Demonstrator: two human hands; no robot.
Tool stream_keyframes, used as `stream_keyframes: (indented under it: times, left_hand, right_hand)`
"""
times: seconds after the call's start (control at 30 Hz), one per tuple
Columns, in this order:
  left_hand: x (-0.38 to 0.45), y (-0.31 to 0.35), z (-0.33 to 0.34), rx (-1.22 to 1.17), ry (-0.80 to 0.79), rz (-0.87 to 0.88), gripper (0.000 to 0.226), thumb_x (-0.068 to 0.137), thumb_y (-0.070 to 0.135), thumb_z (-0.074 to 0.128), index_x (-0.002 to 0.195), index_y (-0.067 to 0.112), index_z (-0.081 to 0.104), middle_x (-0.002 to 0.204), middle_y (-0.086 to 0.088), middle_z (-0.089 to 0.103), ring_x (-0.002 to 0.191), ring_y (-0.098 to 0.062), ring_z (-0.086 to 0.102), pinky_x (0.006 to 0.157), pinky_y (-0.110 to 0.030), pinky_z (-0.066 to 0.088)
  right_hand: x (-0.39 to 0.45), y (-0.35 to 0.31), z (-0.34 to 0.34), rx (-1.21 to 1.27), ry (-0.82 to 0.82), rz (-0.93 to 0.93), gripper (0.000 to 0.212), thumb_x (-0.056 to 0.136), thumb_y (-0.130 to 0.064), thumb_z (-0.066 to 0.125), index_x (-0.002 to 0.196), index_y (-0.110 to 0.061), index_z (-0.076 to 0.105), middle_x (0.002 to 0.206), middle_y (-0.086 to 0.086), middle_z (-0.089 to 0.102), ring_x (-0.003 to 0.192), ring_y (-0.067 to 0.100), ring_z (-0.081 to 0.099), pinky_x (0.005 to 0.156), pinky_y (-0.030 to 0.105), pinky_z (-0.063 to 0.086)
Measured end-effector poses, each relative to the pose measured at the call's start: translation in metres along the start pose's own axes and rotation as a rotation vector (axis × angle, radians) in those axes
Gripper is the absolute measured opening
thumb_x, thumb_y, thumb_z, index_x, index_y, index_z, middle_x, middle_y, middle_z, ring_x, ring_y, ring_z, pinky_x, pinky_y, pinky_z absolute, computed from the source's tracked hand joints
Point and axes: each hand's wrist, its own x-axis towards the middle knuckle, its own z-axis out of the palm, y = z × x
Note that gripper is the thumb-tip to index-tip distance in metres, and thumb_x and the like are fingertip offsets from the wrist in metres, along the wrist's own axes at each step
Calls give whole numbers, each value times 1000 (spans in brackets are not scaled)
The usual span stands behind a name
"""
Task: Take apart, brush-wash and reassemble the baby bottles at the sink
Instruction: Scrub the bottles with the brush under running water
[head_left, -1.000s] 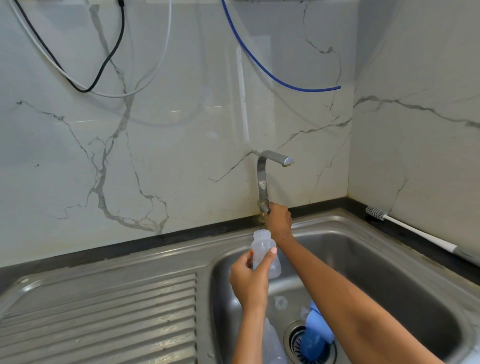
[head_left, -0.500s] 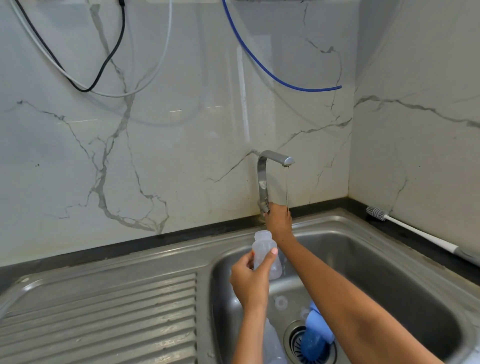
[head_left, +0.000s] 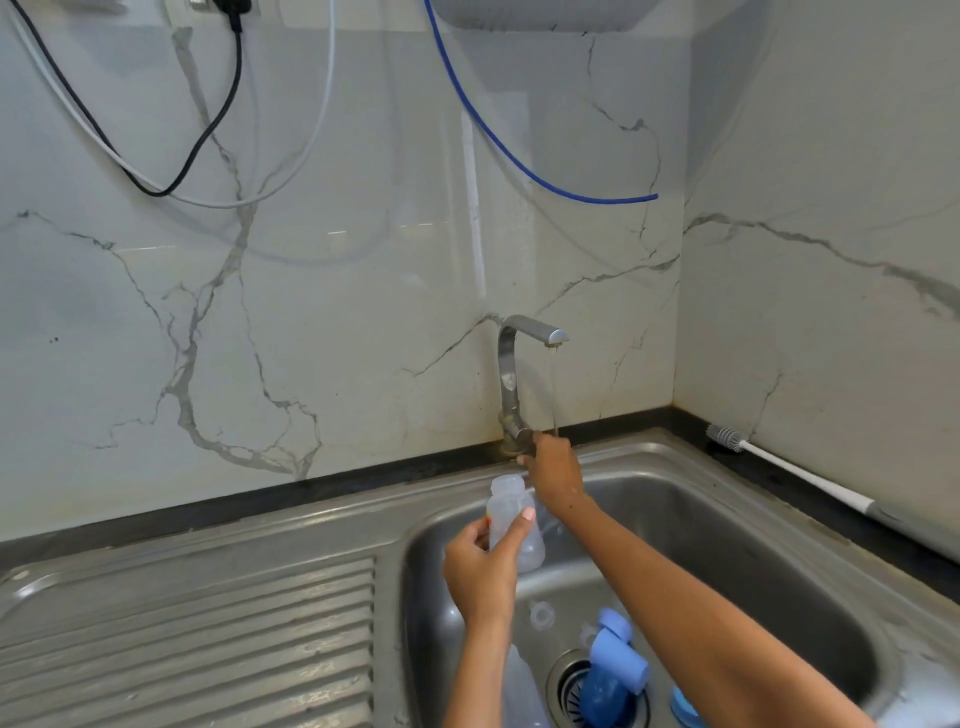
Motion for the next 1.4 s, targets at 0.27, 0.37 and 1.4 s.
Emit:
stream_keyframes:
  times: [0.27,0.37,1.4]
  left_hand:
    - [-9,0,5,48,-93,-65,30,71,33,82,73,8,66,70,-5,62,68,-19,56,65,-30,44]
    - [-10,-1,5,45,-118,-87,41,72,34,81,79,-4,67,69,-9,60,68,-22,54,65,-30,42]
    - [-11,1,6,-76,-129,-436,41,83,33,71,103,-1,59,96,-21,64,86,-33,62,79,-40,50]
  right_hand:
    - [-55,70,-47,-140,-609,184,16,88,-1,63,101,3,71,99,19,73,92,25,71,89,37,57]
    - [-74,90,-80,-323,-499,110,20,91,1,54,108,3,65,108,20,68,99,30,67,87,36,53]
    - [-88,117,-163,-702,47,253,34,98,-10,45,132,-8,42,128,12,55,113,27,59,87,34,48]
